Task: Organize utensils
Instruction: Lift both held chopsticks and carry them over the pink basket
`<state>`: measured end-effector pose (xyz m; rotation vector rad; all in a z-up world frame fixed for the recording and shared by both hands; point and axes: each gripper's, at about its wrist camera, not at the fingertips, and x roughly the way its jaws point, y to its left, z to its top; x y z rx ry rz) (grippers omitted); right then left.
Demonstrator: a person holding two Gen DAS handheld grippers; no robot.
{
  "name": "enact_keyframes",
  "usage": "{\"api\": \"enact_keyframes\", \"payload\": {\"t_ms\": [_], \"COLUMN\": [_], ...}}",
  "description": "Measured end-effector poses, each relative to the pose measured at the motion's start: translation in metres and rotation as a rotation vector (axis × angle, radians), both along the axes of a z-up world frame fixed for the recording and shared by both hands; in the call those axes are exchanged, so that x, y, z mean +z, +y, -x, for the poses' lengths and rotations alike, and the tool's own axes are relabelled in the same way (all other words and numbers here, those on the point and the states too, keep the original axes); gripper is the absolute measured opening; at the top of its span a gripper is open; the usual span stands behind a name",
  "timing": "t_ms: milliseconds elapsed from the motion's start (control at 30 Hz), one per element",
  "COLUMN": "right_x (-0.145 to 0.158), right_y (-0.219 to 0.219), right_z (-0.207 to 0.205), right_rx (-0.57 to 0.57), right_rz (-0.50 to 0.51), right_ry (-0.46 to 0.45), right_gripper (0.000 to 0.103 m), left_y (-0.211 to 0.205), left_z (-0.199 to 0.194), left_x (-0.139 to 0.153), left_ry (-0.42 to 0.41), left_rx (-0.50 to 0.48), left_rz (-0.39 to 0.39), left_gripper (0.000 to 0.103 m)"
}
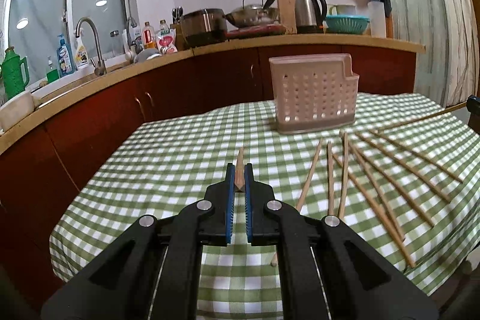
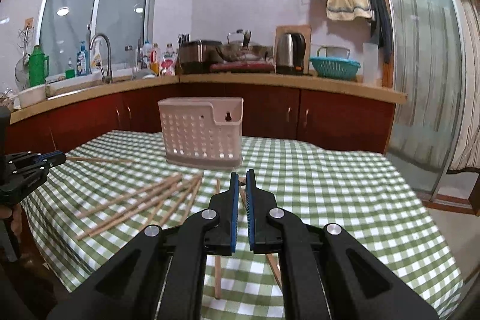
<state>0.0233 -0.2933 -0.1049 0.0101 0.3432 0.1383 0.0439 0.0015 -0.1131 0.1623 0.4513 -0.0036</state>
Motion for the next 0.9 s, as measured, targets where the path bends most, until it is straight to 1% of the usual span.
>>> {"api": "enact_keyframes", "payload": {"t_ms": [167,567,900], "right_x": [0.016,0.04,0.049], "right_y": [0.005,0.009,0.009], "right_z": [0.004,0.001,-0.023], "right_rx": [0.003,0.017,0.013], "right_rz": [0.002,-0.006,-0.011], "right_ry": [-0.034,-0.071,-0.067], "right_gripper": [0.006,0.006,0.006], "left_y": [-0.002,0.002,0.006], "left_z": [0.001,-0.011,-0.047], "left_x": [0.016,0.046,0.061], "left_ry": [-0.002,0.013,0.066], "left_rx": [-0.01,-0.022,-0.033], "left_rz": [0.019,0.064,0.084], "left_gripper": [0.006,0.006,0.006]}}
